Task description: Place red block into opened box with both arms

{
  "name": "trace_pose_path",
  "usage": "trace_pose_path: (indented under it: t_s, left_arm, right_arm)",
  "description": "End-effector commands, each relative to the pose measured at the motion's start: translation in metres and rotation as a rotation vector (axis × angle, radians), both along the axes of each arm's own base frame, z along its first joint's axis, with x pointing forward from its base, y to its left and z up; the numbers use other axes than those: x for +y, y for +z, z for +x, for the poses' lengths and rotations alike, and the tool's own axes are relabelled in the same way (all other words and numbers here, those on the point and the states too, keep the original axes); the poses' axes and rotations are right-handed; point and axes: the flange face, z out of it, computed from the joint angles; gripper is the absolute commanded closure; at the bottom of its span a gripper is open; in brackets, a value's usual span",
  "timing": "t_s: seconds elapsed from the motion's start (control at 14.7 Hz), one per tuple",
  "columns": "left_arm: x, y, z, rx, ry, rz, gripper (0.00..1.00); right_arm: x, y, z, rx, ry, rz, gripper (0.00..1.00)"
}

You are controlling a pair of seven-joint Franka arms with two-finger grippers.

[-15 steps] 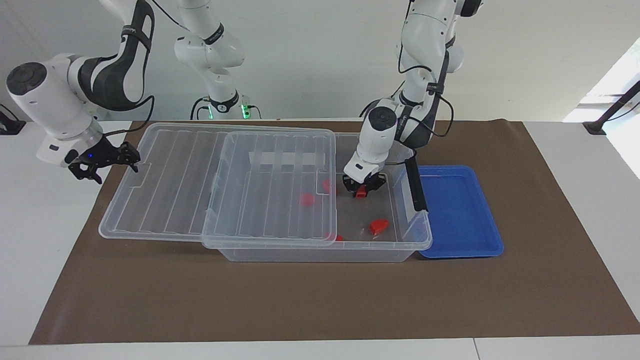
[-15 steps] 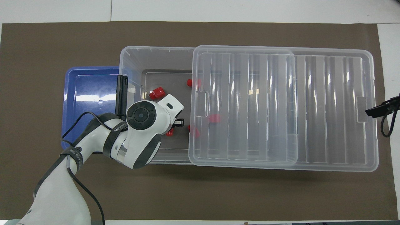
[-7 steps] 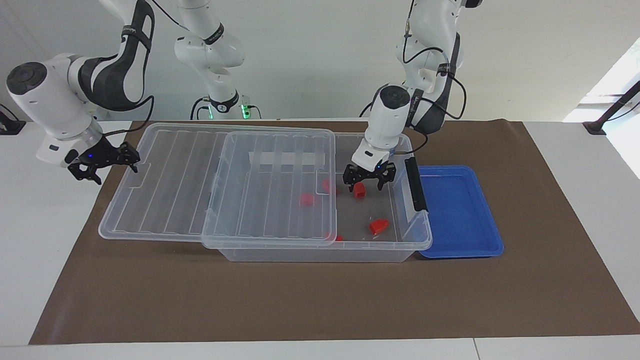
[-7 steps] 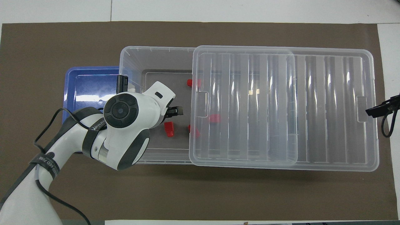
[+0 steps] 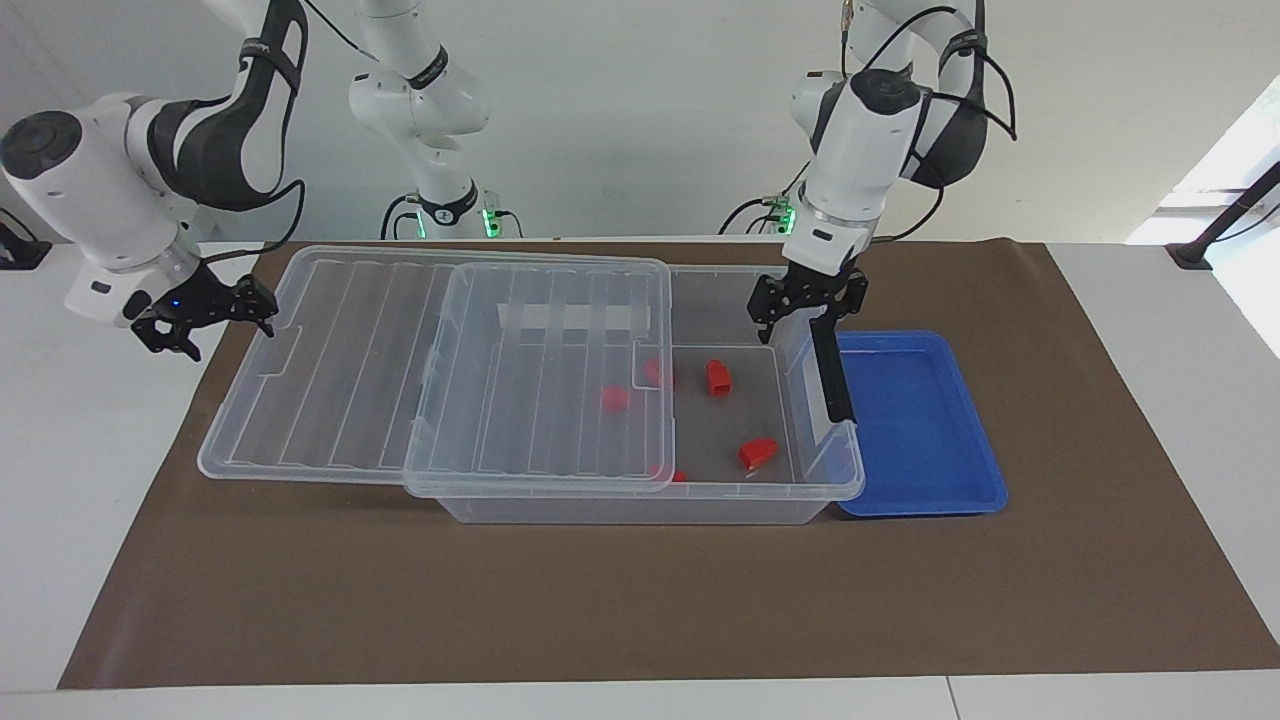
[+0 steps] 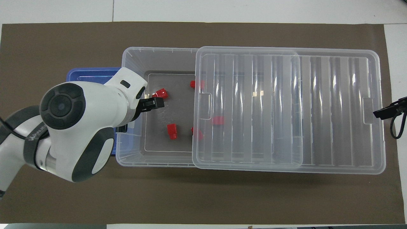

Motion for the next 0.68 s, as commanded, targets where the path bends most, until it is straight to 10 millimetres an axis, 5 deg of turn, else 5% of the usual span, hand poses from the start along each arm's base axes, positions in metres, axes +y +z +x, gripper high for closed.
trace_pose_path:
  t_s: [0.0,0.27,0.34,0.54,0.61]
  left_arm:
    - [0.041,0.022,0.007,0.041,-0.060,0.029,0.00]
    - [0.101,0.050,0.021,0.076,-0.106,0.052,0.00]
    - [0.111,0.057,0.023,0.086,-0.112,0.055,0.00]
    - [0.150,0.081,0.028,0.109,-0.123,0.009,0.00]
    - [0.165,0.087,0.029,0.115,-0.113,-0.007,0.00]
  right_arm:
    - [0.001,0.017,0.001,0.002,-0.011,-0.024,0.00]
    - [-0.026,0.021,-0.005,-0.024,-0.043,-0.035,0.03]
    - [-0.032,0.019,-0.007,-0.025,-0.049,-0.036,0.19]
    - [-0.048,0.017,-0.014,-0.030,-0.077,-0.034,1.00]
    - [-0.055,0.013,-0.016,-0.037,-0.087,-0.033,1.00]
